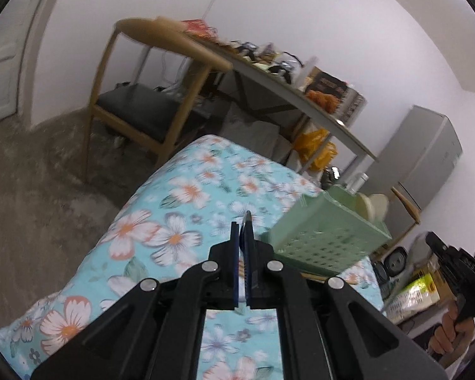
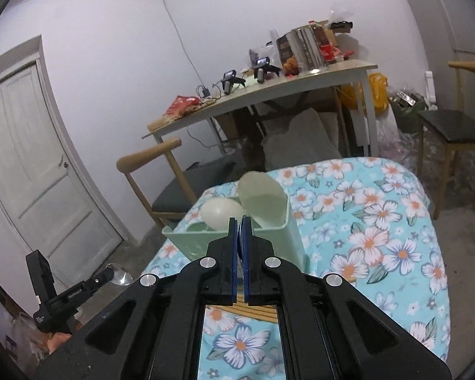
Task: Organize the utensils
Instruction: 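Carry the small spoon over the green holder and open the left gripper while the right gripper follows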
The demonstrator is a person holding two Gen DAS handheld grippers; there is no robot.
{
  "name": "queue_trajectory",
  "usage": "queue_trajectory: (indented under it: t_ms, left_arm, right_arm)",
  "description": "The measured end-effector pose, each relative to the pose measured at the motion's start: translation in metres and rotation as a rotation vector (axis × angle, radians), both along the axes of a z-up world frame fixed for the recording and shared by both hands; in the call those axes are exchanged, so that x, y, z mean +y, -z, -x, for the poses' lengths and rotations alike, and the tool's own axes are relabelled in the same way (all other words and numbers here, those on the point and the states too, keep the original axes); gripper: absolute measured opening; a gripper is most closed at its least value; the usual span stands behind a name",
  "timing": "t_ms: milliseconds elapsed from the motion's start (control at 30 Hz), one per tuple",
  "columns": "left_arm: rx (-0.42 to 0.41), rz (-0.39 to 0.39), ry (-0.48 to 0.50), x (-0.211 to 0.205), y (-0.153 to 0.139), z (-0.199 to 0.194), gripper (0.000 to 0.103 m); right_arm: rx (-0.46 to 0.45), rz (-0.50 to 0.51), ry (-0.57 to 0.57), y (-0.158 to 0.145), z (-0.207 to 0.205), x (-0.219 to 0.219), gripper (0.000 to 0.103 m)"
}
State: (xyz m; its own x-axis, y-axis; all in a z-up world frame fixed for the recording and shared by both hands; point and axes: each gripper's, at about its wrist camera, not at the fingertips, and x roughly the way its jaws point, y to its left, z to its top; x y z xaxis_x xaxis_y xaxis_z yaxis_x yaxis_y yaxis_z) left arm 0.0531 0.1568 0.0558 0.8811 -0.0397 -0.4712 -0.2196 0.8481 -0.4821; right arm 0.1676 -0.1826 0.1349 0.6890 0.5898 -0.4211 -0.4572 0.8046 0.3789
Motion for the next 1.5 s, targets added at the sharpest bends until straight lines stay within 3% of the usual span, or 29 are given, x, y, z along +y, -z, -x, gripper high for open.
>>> queue_trajectory:
  t_ms: [300, 467, 567, 767, 967, 1133, 1200, 1233, 1267, 1400, 1500]
  left_arm:
    - [-0.118, -0.097, 0.074, -0.026, -0.088, 0.010, 0.002]
    - [-0.182, -0.159, 0.060, -0.030, -0.134, -0.015, 0.002]
    - [-0.166, -0.221, 0.056, -0.038, -0.143, -0.041, 0.002]
    - [-0.080, -0.336, 0.072, -0.062, -0.121, -0.090, 0.002]
    - [-0.024, -0.342, 0.143, -0.083, -0.087, -0.124, 0.002]
    - [0.032, -0.298, 0.299, -0.104, -0.060, -0.139, 0.007]
    - [0.049, -0.276, 0.344, -0.107, -0.051, -0.138, 0.026]
    - [0.045, -0.283, 0.331, -0.109, -0.048, -0.134, 0.046]
    - [0.025, -0.297, 0.304, -0.108, -0.046, -0.125, 0.052]
    - [-0.058, -0.303, 0.226, -0.097, -0.032, -0.068, 0.055]
    - [-0.097, -0.272, 0.166, -0.082, -0.012, -0.030, 0.066]
  right_arm:
    - [-0.036, -0.067, -0.073, -0.034, 0.001, 0.000, 0.001]
    - [-0.094, -0.135, -0.107, -0.053, -0.004, 0.004, 0.001]
    - [-0.100, -0.125, -0.114, -0.052, -0.011, 0.010, 0.001]
    - [-0.058, -0.136, -0.112, -0.041, -0.022, 0.008, 0.001]
    - [-0.061, -0.139, -0.102, -0.043, -0.020, 0.003, 0.001]
    - [-0.067, -0.152, -0.097, -0.045, -0.014, -0.005, 0.001]
    - [-0.070, -0.151, -0.095, -0.047, -0.012, -0.007, 0.001]
    - [-0.073, -0.149, -0.094, -0.047, -0.011, -0.008, 0.001]
    - [-0.075, -0.149, -0.092, -0.047, -0.009, -0.010, 0.001]
    - [-0.076, -0.152, -0.089, -0.047, -0.007, -0.014, 0.001]
    - [-0.078, -0.158, -0.078, -0.048, -0.005, -0.017, 0.001]
